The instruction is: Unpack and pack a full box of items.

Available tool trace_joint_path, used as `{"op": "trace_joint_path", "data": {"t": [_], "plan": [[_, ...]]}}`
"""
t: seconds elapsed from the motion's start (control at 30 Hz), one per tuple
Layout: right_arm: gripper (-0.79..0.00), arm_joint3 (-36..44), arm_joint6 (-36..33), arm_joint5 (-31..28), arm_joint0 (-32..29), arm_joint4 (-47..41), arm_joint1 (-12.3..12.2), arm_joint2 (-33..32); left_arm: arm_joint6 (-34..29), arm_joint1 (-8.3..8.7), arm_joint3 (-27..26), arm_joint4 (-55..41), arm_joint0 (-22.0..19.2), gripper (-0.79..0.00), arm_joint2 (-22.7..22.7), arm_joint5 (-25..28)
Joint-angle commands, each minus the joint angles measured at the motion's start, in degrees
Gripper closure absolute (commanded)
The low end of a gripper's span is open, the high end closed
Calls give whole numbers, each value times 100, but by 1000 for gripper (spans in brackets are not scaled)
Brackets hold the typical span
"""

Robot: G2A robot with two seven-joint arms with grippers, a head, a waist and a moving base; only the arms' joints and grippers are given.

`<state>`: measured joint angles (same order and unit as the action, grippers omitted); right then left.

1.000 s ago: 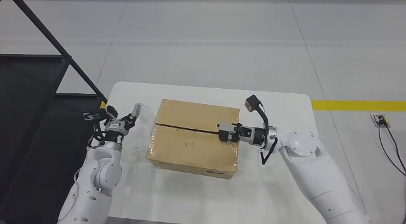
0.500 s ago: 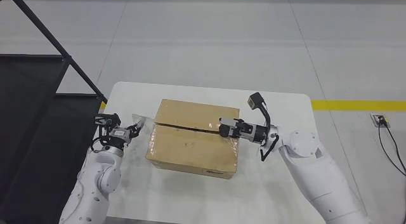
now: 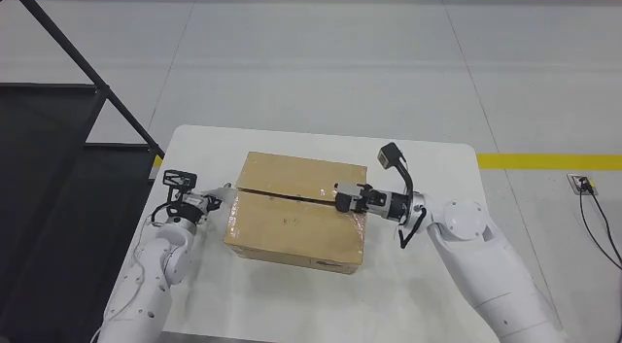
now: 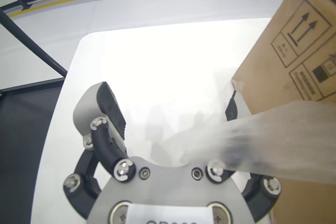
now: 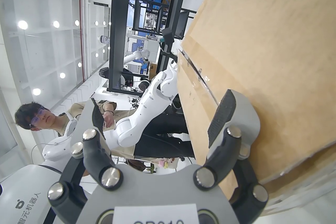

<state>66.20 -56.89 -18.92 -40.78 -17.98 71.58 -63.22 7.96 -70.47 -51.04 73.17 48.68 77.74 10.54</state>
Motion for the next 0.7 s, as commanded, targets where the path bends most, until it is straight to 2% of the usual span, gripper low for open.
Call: {"op": "trace_joint_path", "data": {"t": [0.0, 0.1, 0.27, 0.67], "plan": [[-785, 15, 1, 6, -10, 2, -4, -6, 42, -43, 155, -167, -110, -785, -27, -185], [-785, 30, 5, 11, -23, 6, -8, -8, 245, -86, 217, -362, -163, -785, -38, -302], [-785, -15, 19, 27, 11, -7, 2, 30, 542, -91, -3, -627, -44, -785, 96, -396], [-785, -221, 564, 301, 137, 160, 61, 157, 441, -43, -1285, -1036, 514, -785, 523, -730]]}}
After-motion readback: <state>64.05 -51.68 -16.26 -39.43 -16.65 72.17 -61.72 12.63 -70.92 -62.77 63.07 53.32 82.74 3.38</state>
